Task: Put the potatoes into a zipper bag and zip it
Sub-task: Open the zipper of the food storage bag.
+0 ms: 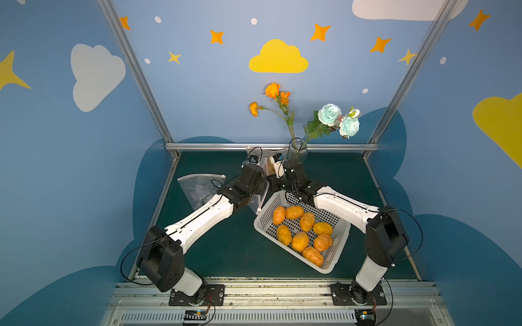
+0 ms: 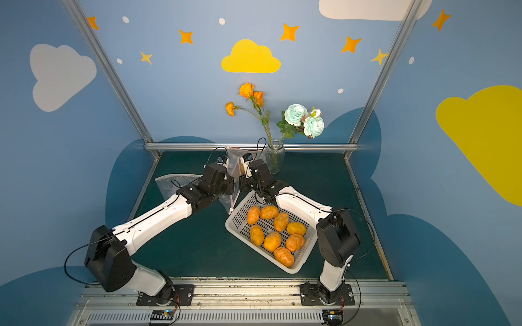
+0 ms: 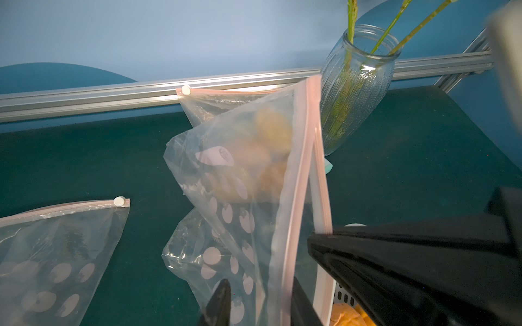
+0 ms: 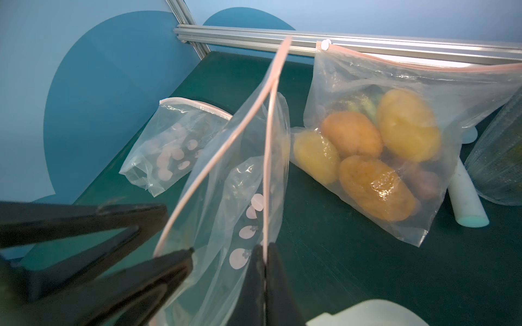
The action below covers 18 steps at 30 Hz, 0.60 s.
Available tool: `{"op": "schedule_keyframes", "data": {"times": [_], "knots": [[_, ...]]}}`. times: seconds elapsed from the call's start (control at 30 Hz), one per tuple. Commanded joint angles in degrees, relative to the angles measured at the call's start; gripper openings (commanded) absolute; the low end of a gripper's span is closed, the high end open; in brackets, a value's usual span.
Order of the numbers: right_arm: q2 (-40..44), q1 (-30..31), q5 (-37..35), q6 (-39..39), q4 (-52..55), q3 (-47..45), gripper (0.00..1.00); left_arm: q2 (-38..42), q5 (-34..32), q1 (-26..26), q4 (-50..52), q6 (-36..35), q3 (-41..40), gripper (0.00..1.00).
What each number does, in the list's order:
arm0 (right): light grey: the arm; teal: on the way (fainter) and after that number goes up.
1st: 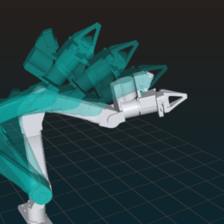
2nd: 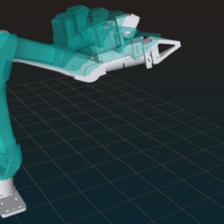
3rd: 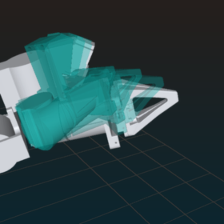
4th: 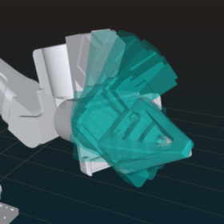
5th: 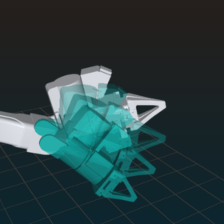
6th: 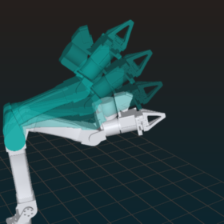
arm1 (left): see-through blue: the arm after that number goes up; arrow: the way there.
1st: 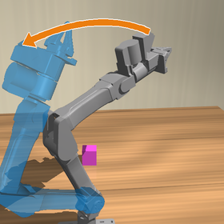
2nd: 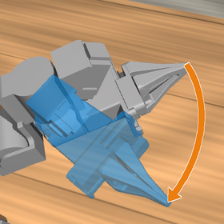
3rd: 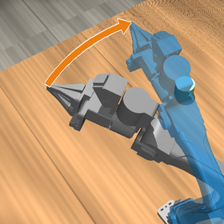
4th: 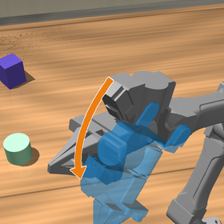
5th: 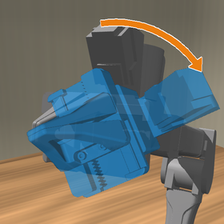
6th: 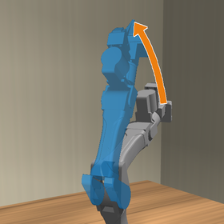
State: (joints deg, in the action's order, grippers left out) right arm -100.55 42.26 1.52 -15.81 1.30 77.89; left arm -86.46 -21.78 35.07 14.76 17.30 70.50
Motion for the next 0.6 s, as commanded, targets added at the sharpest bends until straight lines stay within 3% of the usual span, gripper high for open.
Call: {"op": "schedule_keyframes", "data": {"times": [0.0, 0.4, 0.57], "knots": [[1.32, 0.28, -0.77, 0.26, 0.97, 0.34, 0.00, -0.02, -0.07, 0.11, 1.39, 0.47, 1.74, 0.28], [1.24, 0.96, -0.20, 1.01, 0.53, 0.85, 0.00, -3.12, 1.18, 0.09, 2.80, 1.33, 2.40, 0.35], [1.32, 0.90, -0.84, 1.31, 0.85, 0.86, 0.00, -4.58, 0.74, 0.04, 4.11, 1.76, 3.45, 0.23]]}}
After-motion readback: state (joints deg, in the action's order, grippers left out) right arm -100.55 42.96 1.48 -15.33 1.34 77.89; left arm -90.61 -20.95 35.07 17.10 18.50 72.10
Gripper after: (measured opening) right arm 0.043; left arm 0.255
